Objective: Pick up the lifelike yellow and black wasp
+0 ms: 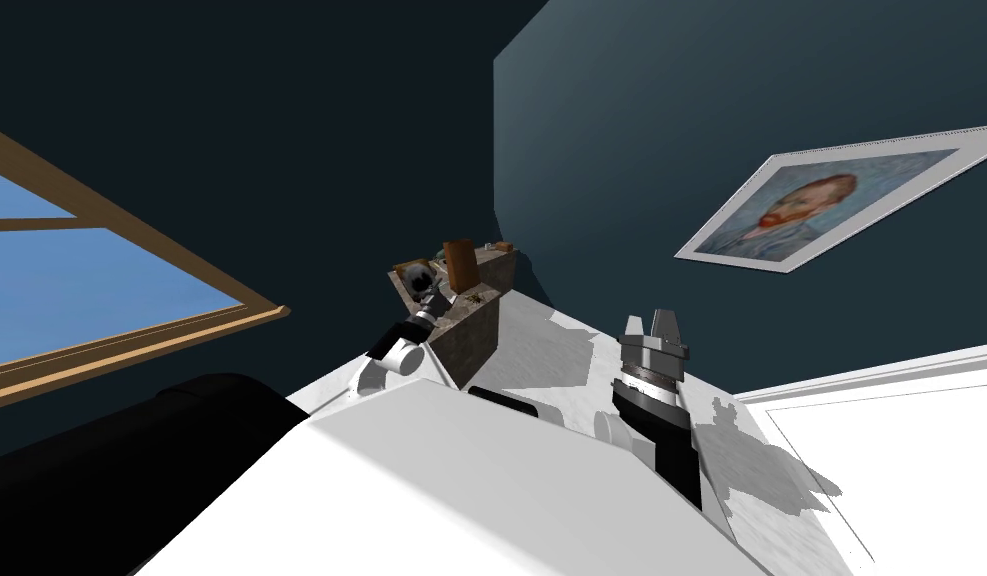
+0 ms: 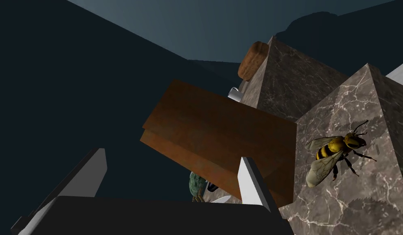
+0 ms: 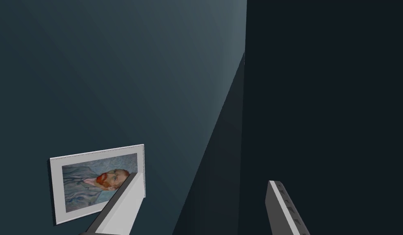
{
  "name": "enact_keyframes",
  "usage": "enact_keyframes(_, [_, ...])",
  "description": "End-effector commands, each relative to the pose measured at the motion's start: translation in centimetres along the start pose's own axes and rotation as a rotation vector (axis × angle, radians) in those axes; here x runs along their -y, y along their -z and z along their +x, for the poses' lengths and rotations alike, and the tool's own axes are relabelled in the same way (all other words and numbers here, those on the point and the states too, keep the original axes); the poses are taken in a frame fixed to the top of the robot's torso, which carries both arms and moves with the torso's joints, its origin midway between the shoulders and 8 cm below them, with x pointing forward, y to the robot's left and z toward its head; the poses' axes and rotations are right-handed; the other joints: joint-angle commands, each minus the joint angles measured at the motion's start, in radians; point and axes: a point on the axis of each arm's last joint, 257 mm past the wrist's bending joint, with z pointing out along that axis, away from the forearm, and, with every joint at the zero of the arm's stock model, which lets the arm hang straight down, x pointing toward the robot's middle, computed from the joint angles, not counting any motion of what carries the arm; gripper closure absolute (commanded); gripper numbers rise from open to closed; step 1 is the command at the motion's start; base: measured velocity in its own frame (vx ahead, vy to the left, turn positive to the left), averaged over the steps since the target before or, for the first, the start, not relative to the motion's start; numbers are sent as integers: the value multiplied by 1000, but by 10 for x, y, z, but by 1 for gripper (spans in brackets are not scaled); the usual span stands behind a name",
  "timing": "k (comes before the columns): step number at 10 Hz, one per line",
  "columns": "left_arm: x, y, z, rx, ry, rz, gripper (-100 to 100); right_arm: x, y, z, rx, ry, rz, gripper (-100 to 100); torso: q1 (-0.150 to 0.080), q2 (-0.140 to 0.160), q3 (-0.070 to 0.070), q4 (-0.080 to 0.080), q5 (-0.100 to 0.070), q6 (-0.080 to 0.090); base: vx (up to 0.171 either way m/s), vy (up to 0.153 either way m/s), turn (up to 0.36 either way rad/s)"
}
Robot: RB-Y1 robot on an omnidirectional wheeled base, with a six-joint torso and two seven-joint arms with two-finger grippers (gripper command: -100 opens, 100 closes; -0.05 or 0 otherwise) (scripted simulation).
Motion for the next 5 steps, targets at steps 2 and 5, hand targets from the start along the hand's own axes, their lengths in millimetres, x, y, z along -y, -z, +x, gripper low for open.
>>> enact_keyframes(2, [-15,-2,-6,12,11,-59,-100,0,0,0,0,0,0,0,0,0,0,0,0,0,-17,-23,6])
enact_keyframes(5, [-32,-2,-18,27,54,-145,-100,0,0,0,0,0,0,0,0,-1,0,0,0,0,-17,-24,21])
